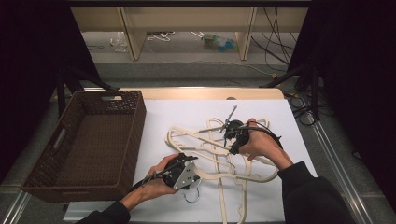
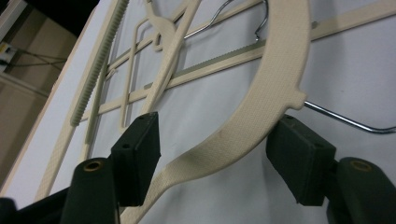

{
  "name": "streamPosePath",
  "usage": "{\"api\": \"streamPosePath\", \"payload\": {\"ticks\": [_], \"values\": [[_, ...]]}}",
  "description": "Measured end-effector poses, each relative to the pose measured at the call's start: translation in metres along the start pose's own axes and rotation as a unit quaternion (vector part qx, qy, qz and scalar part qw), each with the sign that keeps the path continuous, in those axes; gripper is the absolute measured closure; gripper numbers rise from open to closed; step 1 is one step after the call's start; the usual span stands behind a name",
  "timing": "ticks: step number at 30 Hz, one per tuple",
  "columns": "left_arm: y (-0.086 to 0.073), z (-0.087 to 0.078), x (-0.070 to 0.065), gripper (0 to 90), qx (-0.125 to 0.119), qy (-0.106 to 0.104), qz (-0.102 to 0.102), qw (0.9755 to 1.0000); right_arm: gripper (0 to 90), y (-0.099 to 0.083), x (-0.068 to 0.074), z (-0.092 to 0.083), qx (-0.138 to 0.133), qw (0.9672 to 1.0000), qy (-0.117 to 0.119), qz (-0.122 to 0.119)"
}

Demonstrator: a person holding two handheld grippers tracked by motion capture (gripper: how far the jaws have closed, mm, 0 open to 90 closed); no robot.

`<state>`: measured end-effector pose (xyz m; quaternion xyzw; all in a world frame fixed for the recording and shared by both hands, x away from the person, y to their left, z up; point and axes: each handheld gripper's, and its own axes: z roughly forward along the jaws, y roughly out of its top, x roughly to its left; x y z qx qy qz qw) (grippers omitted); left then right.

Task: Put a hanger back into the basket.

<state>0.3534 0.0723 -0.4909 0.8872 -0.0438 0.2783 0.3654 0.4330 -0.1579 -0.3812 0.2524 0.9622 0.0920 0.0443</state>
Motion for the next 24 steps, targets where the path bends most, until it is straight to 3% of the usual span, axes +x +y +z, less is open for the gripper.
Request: {"api": "streamPosePath", "payload": {"ticks": [6,9,12,13,15,16,24], "values": [[0.001,-0.002,0.001,49.1,-0.019,-0.035,0.018,0.9991,79.0,-0.006,-0.004,0.005,-0.004,1.0000,0.007,-0.001],[-0.001,-0.004,0.002,55.4,-0.038,-0.055,0.024,0.9975,79.0,-0.009,-0.006,0.009,-0.003,0.9998,0.019,0.004],[0.002,-0.008,0.003,59.7,-0.040,-0.069,0.045,0.9958,79.0,-0.012,-0.006,0.012,-0.006,0.9996,0.026,0.002],[0.004,-0.010,0.003,60.6,-0.045,-0.083,0.046,0.9945,79.0,-0.012,-0.006,0.013,-0.008,0.9996,0.028,0.001],[0.007,-0.013,0.004,61.5,-0.068,-0.104,0.015,0.9921,78.7,-0.016,-0.007,0.015,-0.009,0.9992,0.040,-0.001],[0.008,-0.014,0.005,61.7,-0.068,-0.111,0.016,0.9914,78.7,-0.017,-0.007,0.016,-0.011,0.9989,0.046,-0.005],[0.026,-0.023,0.005,68.6,-0.061,-0.125,0.060,0.9885,78.6,-0.031,-0.011,0.022,-0.030,0.9964,0.079,0.001]]}}
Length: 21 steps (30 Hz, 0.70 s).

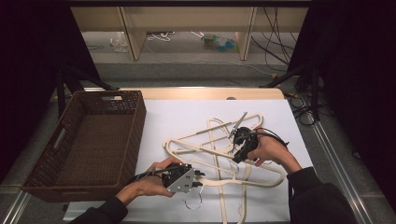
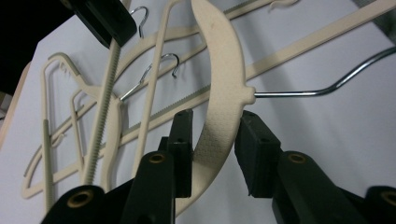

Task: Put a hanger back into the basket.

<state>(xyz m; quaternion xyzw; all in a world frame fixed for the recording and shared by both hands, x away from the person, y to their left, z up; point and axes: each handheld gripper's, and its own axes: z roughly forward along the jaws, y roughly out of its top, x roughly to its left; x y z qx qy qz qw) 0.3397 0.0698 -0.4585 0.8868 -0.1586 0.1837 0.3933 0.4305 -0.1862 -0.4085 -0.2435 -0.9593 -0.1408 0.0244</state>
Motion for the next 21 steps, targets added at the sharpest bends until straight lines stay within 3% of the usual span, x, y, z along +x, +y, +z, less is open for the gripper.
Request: {"api": "streamPosePath", "payload": {"ticks": [4,15,18,21], "values": [[0.011,-0.010,0.004,72.8,-0.008,-0.002,0.002,1.0000,78.4,-0.007,-0.003,0.005,-0.006,0.9998,0.018,0.004],[0.030,-0.036,0.024,83.3,-0.034,0.046,-0.008,0.9984,78.4,-0.016,-0.001,0.019,-0.027,0.9964,0.079,0.018],[0.032,-0.037,0.030,83.8,-0.030,0.052,-0.019,0.9980,74.8,-0.019,-0.003,0.017,-0.042,0.9955,0.078,0.033],[0.034,-0.036,0.034,84.1,-0.025,0.057,-0.032,0.9976,61.0,-0.019,-0.008,0.004,-0.090,0.9925,0.058,0.058]]}}
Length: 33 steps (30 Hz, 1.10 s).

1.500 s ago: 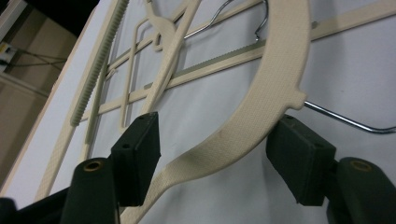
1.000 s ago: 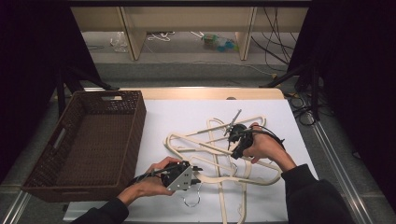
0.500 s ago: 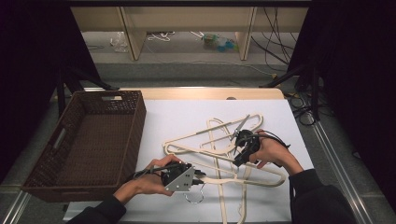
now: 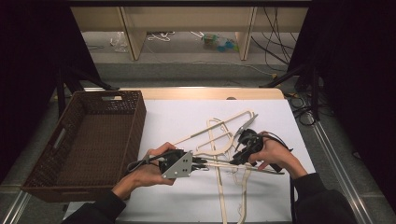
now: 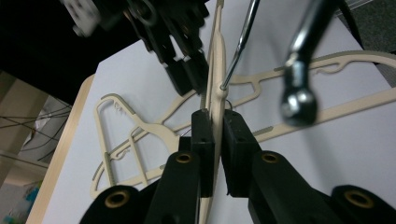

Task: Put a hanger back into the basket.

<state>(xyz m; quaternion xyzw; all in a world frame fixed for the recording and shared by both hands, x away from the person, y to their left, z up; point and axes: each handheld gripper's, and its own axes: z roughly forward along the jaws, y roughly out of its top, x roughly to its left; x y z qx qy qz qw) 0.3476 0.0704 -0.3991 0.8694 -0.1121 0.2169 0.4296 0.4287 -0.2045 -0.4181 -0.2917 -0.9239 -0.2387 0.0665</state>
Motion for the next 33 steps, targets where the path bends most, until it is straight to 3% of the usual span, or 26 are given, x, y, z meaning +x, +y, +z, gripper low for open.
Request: {"api": "streamPosePath", "payload": {"ticks": [3,5,7,8,9,11,12,14,15,18,20,23,24,25,26,27,30,32,33], "values": [[0.003,0.000,0.004,84.9,0.002,0.009,-0.014,0.9999,49.2,0.006,-0.005,-0.025,-0.068,0.9971,-0.028,0.016],[0.005,-0.001,0.008,85.4,0.005,0.015,-0.031,0.9994,45.6,0.010,-0.008,-0.045,-0.127,0.9900,-0.059,0.017],[0.007,-0.004,0.012,85.7,0.007,0.022,-0.045,0.9987,41.0,0.013,-0.007,-0.057,-0.159,0.9839,-0.077,0.025],[0.007,-0.005,0.014,85.9,0.002,0.026,-0.052,0.9983,39.4,0.015,-0.005,-0.072,-0.184,0.9775,-0.101,0.025],[0.008,-0.006,0.016,85.9,0.000,0.028,-0.056,0.9980,39.4,0.015,-0.005,-0.072,-0.184,0.9775,-0.101,0.025],[0.007,-0.008,0.019,85.8,-0.007,0.030,-0.059,0.9978,38.8,0.015,-0.004,-0.088,-0.218,0.9659,-0.138,0.022],[0.007,-0.008,0.020,85.9,-0.007,0.026,-0.064,0.9976,38.9,0.015,-0.004,-0.095,-0.236,0.9607,-0.145,0.022],[0.005,-0.007,0.025,85.9,-0.015,0.037,-0.048,0.9981,38.9,0.013,-0.002,-0.106,-0.268,0.9511,-0.150,0.033],[0.005,-0.006,0.031,85.9,-0.024,0.036,-0.021,0.9989,39.0,0.013,-0.001,-0.111,-0.282,0.9467,-0.152,0.035],[0.003,-0.009,0.031,85.9,-0.023,0.047,-0.062,0.9967,38.9,0.008,0.003,-0.126,-0.305,0.9373,-0.166,0.029],[0.004,-0.011,0.033,85.9,-0.018,0.057,-0.071,0.9957,38.6,0.003,0.004,-0.134,-0.311,0.9323,-0.182,0.028],[0.010,-0.016,0.037,85.9,-0.019,0.069,-0.078,0.9944,37.4,-0.003,0.005,-0.145,-0.319,0.9287,-0.185,0.041],[0.012,-0.017,0.037,85.9,-0.020,0.072,-0.083,0.9938,37.1,-0.006,0.005,-0.150,-0.325,0.9257,-0.189,0.039],[0.014,-0.019,0.039,85.9,-0.018,0.075,-0.087,0.9932,36.5,-0.008,0.006,-0.152,-0.324,0.9261,-0.189,0.043],[0.015,-0.020,0.040,85.9,-0.015,0.077,-0.094,0.9925,36.3,-0.010,0.006,-0.155,-0.331,0.9221,-0.196,0.041],[0.016,-0.022,0.041,85.9,-0.014,0.080,-0.112,0.9904,36.1,-0.012,0.007,-0.157,-0.332,0.9215,-0.198,0.043],[0.015,-0.026,0.044,85.9,-0.009,0.090,-0.127,0.9878,33.7,-0.021,0.010,-0.159,-0.334,0.9180,-0.208,0.051],[0.011,-0.028,0.047,85.9,-0.019,0.088,-0.161,0.9828,33.0,-0.026,0.010,-0.159,-0.335,0.9171,-0.209,0.054],[0.010,-0.029,0.048,85.9,-0.023,0.089,-0.169,0.9814,32.9,-0.029,0.010,-0.159,-0.334,0.9175,-0.207,0.060]]}}
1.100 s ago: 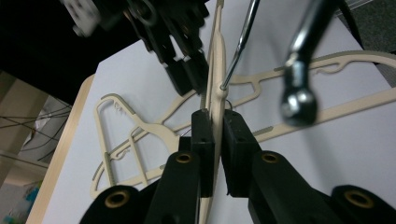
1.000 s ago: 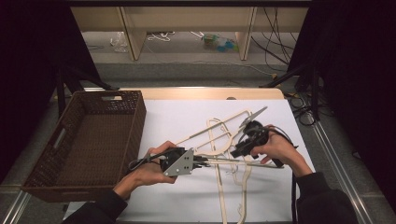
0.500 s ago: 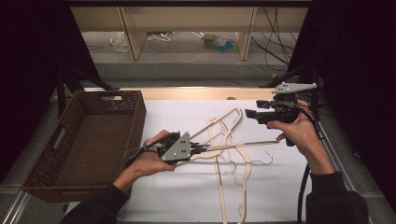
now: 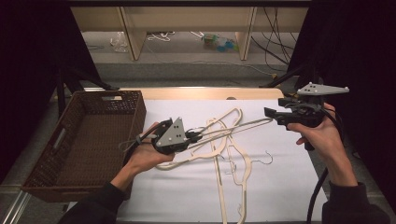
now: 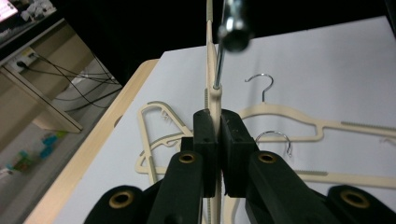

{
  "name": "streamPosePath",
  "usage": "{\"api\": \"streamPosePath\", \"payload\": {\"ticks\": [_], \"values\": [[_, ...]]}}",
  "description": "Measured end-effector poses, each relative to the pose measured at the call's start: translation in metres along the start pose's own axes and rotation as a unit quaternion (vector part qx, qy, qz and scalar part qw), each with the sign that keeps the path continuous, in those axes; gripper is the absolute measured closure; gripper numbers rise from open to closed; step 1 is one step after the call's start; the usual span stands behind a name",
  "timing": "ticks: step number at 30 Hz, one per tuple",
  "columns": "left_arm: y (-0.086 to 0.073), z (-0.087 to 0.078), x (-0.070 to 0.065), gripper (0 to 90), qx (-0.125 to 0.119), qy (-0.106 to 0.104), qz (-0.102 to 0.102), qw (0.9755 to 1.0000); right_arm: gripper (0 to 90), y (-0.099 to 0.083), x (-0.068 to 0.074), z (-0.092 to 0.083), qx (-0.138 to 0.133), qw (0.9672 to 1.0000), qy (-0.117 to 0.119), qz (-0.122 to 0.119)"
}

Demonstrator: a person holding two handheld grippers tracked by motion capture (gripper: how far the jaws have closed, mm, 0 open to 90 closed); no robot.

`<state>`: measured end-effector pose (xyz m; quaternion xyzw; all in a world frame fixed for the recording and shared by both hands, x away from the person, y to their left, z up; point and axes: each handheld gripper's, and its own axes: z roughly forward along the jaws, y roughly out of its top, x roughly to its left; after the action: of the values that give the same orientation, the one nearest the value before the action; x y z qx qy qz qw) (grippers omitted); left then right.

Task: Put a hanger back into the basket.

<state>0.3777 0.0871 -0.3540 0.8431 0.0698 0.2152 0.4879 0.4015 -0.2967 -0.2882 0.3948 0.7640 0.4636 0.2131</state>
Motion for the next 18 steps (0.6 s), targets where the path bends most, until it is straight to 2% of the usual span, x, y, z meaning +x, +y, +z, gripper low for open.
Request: {"api": "streamPosePath", "payload": {"ticks": [4,6,9,10,14,18], "values": [[0.000,-0.004,0.005,85.8,-0.003,0.017,-0.016,0.9997,30.9,-0.012,0.000,0.002,0.006,1.0000,-0.004,0.002],[0.000,-0.006,0.008,85.9,-0.007,0.018,-0.032,0.9993,30.8,-0.019,0.001,0.002,0.005,1.0000,-0.008,0.001],[0.000,-0.010,0.012,85.9,-0.012,0.018,-0.071,0.9972,29.8,-0.031,0.004,0.001,0.001,0.9998,-0.019,0.002],[0.000,-0.012,0.013,85.9,-0.012,0.020,-0.088,0.9959,29.8,-0.035,0.005,0.000,-0.001,0.9998,-0.019,0.004],[-0.001,-0.015,0.016,85.9,-0.005,0.032,-0.113,0.9931,29.1,-0.054,0.011,0.001,-0.013,0.9997,-0.019,-0.002],[0.002,-0.021,0.017,85.9,-0.007,0.037,-0.135,0.9901,29.2,-0.069,0.015,0.002,-0.004,0.9999,-0.013,-0.004]]}}
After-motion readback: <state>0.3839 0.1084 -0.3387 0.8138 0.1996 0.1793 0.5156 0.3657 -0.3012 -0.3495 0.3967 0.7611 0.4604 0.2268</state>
